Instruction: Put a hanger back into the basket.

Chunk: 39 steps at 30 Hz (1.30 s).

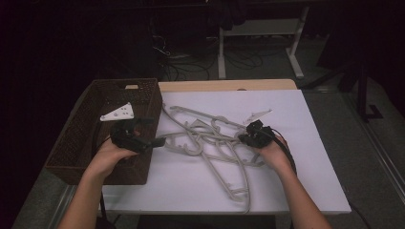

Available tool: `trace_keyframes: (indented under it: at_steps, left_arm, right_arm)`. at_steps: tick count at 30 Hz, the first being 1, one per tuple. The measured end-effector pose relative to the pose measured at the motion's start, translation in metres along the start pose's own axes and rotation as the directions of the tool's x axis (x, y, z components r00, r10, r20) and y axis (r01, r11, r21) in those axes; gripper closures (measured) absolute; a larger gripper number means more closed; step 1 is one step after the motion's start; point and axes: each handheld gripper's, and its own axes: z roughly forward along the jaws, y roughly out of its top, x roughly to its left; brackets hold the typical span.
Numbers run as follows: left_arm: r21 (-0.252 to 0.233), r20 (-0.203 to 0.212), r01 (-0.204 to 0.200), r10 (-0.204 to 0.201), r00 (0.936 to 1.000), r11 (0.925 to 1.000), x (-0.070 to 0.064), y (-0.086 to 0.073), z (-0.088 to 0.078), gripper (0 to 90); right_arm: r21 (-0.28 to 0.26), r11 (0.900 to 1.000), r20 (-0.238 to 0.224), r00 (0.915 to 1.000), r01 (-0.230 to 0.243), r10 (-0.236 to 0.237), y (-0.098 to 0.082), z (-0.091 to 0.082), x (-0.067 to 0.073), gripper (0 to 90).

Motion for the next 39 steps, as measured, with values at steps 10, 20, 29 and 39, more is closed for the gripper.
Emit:
trace_keyframes:
  at_steps: [10, 20, 29, 39]
  left_arm:
    - [-0.002, -0.002, 0.004, -0.004, 1.0000, 1.0000, 0.001, -0.001, -0.001, 0.0]
    - [-0.003, -0.003, 0.008, -0.008, 1.0000, 1.0000, 0.000, -0.001, 0.000, 0.0]
    - [-0.004, -0.001, 0.010, -0.010, 1.0000, 0.9999, 0.001, -0.002, -0.001, 0.0]
    - [-0.003, 0.005, 0.006, -0.006, 1.0000, 1.0000, -0.001, -0.001, 0.000, 0.0]
  right_arm:
    - [-0.066, 0.995, 0.012, 0.9970, -0.075, 0.076, 0.013, -0.005, -0.018, 89.2]
    - [-0.085, 0.996, -0.249, 0.9672, 0.029, -0.049, 0.055, 0.014, 0.054, 71.0]
    - [-0.035, 0.998, -0.296, 0.9531, 0.056, -0.064, 0.080, 0.056, 0.085, 56.1]
    - [0.046, 0.996, -0.278, 0.9585, 0.081, -0.065, 0.085, 0.086, 0.103, 64.2]
